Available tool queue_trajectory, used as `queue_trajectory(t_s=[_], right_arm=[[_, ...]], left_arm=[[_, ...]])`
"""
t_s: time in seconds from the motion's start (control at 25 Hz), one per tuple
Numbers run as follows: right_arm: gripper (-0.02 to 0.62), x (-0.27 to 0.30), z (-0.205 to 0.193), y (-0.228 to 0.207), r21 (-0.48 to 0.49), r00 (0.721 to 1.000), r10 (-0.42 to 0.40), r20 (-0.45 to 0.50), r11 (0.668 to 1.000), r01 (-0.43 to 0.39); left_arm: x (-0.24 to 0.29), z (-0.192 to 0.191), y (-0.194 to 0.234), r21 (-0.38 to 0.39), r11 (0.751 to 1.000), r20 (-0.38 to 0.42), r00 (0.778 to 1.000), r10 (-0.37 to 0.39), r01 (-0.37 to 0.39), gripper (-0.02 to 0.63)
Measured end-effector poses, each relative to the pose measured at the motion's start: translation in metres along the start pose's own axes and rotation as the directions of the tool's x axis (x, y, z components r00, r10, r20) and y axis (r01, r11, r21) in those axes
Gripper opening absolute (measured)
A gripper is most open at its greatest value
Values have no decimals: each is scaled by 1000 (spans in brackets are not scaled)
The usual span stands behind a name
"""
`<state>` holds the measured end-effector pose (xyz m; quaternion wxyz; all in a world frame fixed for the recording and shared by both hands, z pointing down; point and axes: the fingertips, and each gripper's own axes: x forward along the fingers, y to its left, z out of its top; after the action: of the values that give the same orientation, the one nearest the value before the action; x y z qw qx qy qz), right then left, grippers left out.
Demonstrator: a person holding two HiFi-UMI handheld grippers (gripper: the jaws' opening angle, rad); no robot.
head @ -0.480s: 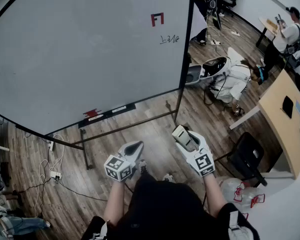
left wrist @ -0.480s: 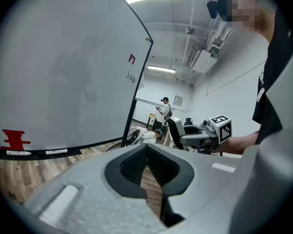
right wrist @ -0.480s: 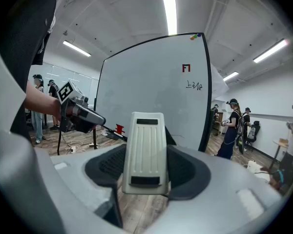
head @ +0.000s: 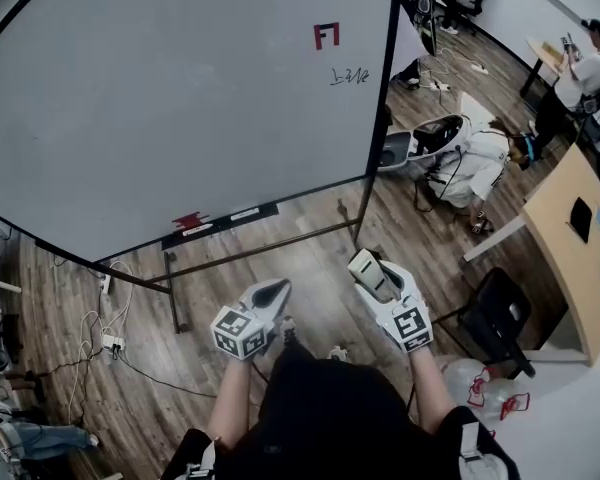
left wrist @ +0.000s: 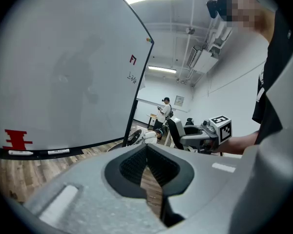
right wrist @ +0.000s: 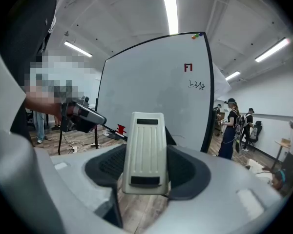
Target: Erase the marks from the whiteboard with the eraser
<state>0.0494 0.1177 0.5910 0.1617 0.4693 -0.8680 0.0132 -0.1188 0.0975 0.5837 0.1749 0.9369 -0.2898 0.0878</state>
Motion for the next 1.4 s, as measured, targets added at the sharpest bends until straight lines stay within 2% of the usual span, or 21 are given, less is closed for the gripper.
queue_trajectory(t_s=[0.56,0.84,1.4], right_arm=[[258,8,1,-5,9,1000,3,4,1000,-3],[258,26,4,-18,18,1000,-8,-4,1000,8],[258,84,22,-83,26,994,-108,-17,994,108]], left_arm=[[-1,4,8,-1,1000,6,1000,10,-10,11],[12,11,26,-8,1000,1,1000,0,0,11],[84,59,87,20,994,-1,994,-106,106,11]])
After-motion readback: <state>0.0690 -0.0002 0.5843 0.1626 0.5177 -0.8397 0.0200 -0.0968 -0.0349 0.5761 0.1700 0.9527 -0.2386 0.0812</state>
